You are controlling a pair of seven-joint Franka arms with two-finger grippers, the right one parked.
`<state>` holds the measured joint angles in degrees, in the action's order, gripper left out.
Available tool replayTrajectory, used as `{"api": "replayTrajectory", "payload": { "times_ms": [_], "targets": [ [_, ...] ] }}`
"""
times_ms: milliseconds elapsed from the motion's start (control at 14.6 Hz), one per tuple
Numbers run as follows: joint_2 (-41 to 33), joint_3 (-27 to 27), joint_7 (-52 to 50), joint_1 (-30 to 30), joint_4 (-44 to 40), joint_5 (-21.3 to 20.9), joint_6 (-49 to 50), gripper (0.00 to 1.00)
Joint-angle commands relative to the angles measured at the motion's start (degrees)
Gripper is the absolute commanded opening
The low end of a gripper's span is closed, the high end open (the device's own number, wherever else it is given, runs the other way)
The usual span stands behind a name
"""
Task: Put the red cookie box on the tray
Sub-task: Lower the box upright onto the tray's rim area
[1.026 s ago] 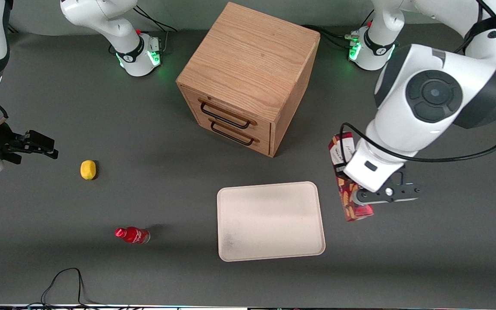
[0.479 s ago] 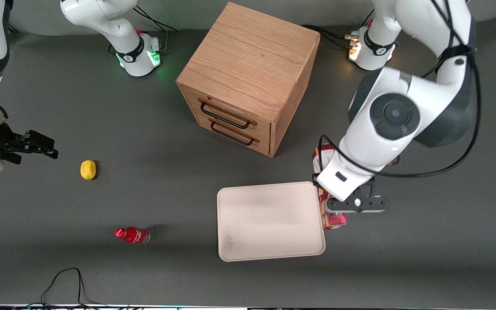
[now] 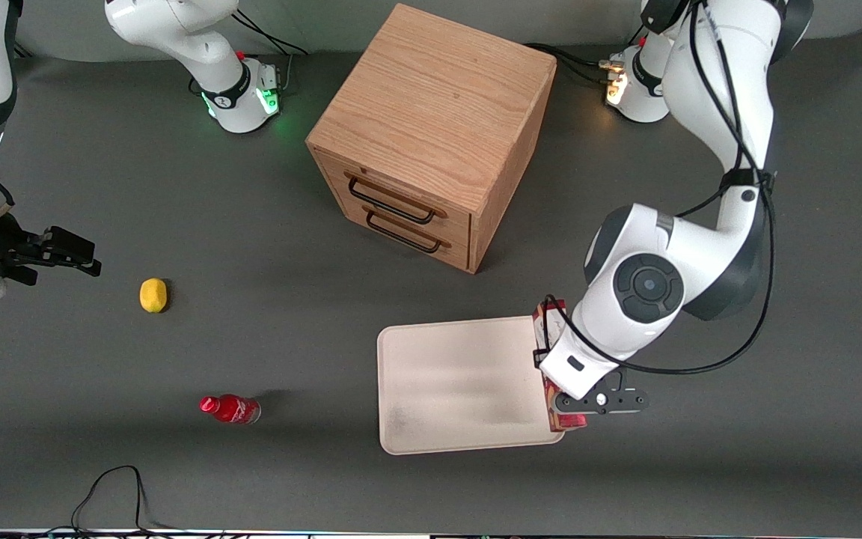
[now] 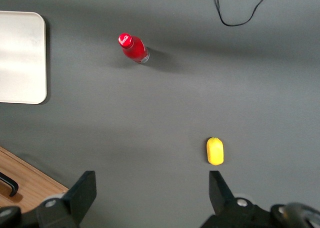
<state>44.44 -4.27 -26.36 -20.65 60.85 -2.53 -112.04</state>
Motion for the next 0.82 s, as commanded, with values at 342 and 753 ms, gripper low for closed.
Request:
{"api": "replayTrajectory", "payload": {
  "times_ms": [342,753],
  "targets": [
    [4.42,0.13,0.69,-0.10,4.18,-0.46,-8.99,0.00],
    [6.35,0.13,0.17,-0.54,6.65,-0.81,-15.40,0.00]
  ]
}}
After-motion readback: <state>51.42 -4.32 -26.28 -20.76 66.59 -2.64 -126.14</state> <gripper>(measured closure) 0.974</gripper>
